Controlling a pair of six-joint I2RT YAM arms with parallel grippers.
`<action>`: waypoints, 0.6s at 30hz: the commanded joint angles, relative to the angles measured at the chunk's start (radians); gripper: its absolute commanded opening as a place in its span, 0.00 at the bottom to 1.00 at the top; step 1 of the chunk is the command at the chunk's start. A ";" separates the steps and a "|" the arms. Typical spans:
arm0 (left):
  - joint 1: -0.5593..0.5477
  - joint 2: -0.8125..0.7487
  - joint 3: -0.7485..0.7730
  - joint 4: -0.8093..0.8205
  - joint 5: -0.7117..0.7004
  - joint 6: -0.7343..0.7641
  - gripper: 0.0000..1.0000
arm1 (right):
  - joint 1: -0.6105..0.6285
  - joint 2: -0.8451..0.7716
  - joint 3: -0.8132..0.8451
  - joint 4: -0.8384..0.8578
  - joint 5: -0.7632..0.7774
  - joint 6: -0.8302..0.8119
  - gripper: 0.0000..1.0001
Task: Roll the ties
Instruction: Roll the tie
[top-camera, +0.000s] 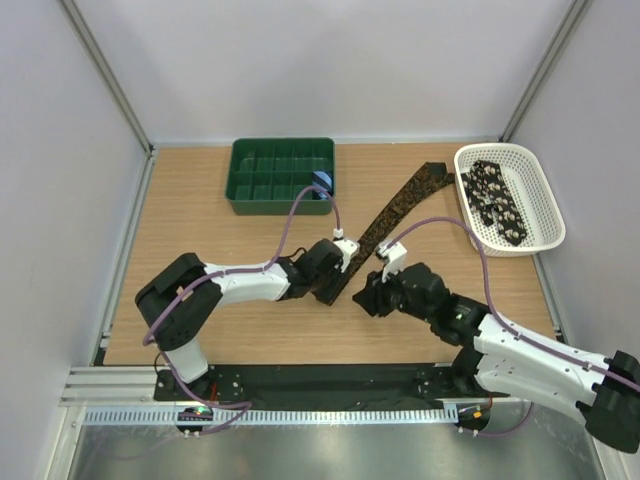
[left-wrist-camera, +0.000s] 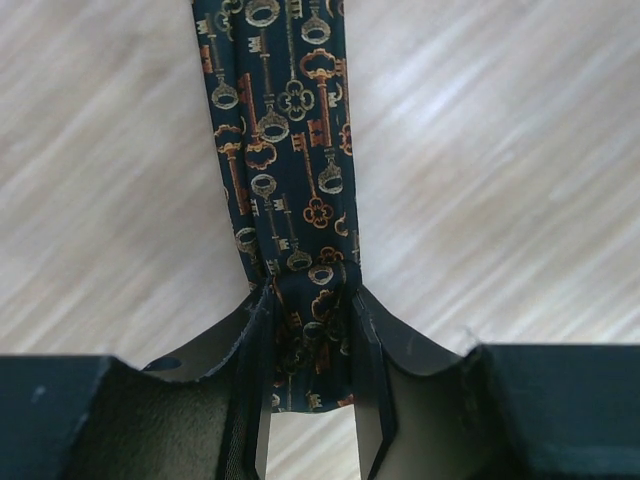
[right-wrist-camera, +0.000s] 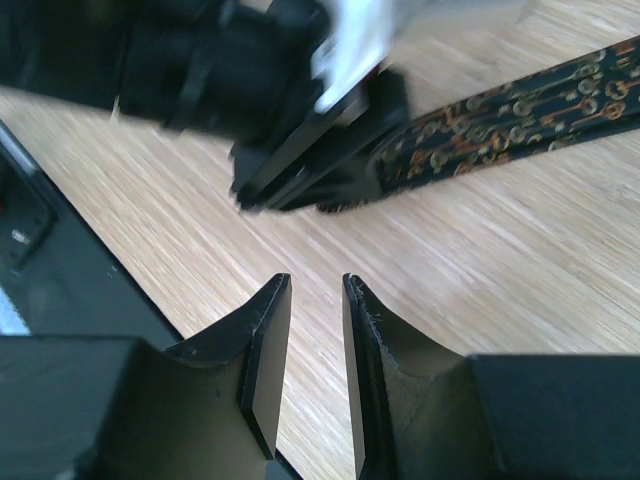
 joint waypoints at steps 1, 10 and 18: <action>0.032 0.056 0.012 -0.143 -0.026 -0.009 0.35 | 0.158 0.022 0.057 -0.050 0.281 -0.080 0.34; 0.044 0.093 0.058 -0.182 0.032 0.019 0.34 | 0.652 0.323 0.178 -0.060 0.654 -0.230 0.34; 0.045 0.093 0.064 -0.206 0.038 0.034 0.34 | 0.792 0.907 0.589 -0.350 0.919 -0.342 0.35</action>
